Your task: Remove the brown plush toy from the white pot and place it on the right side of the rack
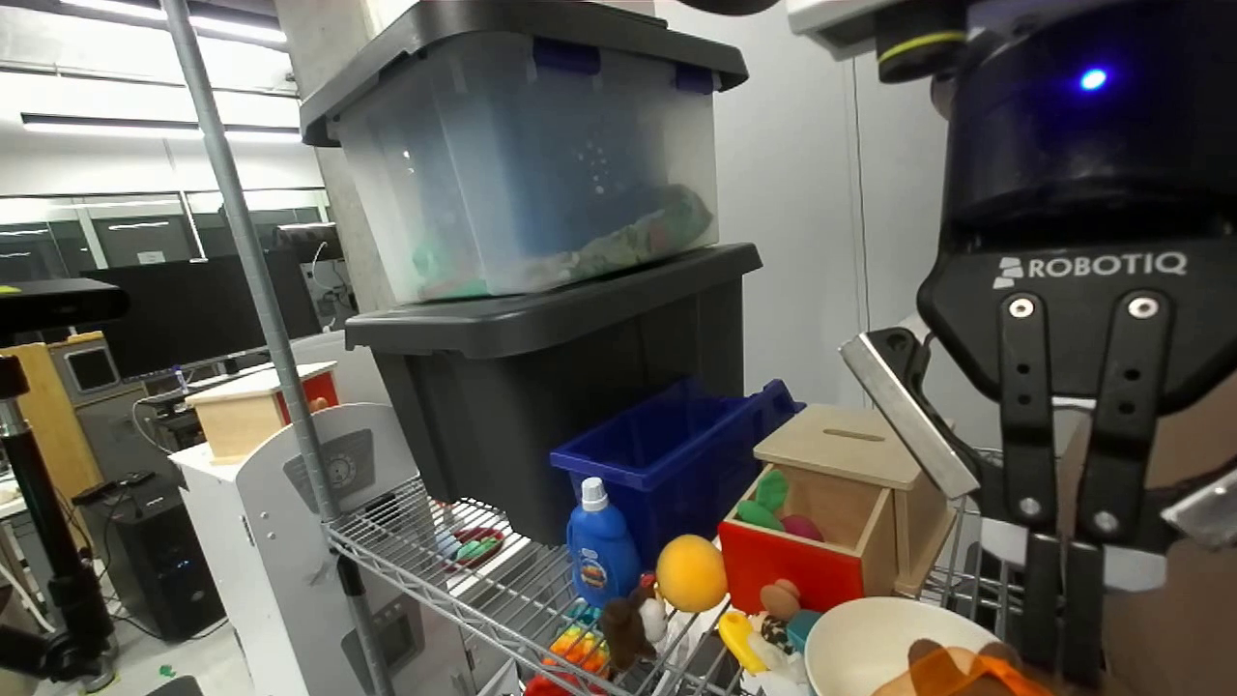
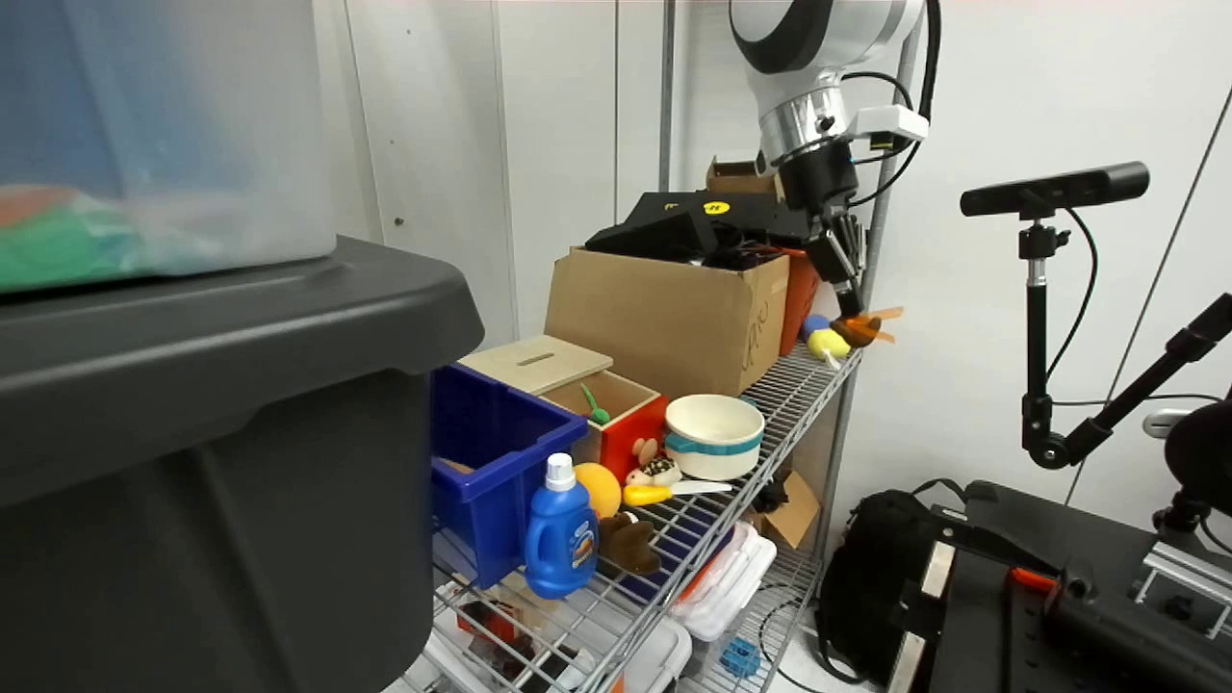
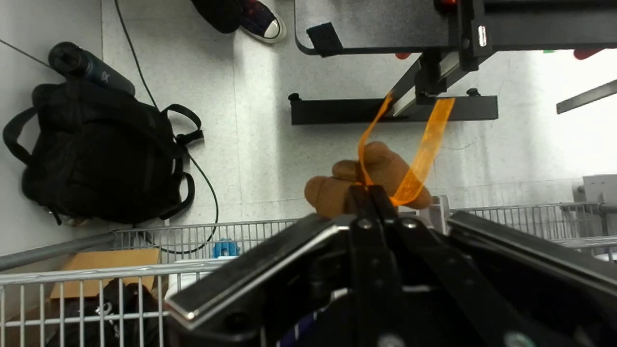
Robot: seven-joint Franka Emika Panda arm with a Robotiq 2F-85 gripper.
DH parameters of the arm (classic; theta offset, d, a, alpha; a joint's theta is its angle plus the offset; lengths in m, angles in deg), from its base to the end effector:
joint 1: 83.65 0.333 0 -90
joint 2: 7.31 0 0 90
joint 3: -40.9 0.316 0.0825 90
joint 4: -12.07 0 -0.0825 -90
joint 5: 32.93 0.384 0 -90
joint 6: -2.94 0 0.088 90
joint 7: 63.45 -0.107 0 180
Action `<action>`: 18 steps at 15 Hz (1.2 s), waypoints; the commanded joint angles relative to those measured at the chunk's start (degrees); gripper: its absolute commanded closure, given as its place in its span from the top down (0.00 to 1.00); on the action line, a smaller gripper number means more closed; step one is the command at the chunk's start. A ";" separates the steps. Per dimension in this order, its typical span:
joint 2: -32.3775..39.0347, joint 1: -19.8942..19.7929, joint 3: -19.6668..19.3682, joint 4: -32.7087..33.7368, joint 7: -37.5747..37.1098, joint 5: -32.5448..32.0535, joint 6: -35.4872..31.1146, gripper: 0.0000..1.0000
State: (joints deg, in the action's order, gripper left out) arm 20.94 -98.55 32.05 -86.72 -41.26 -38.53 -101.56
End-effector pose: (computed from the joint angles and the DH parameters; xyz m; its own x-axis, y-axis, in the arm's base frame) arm 0.5666 -0.2501 0.2784 0.9123 0.0190 -0.4091 0.0188 -0.9998 -0.0044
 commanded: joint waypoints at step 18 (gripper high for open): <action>2.45 -1.63 -0.13 8.47 1.82 -3.26 1.46 0.01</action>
State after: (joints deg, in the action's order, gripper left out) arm 21.46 -99.04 31.77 -81.73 -40.97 -40.71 -101.50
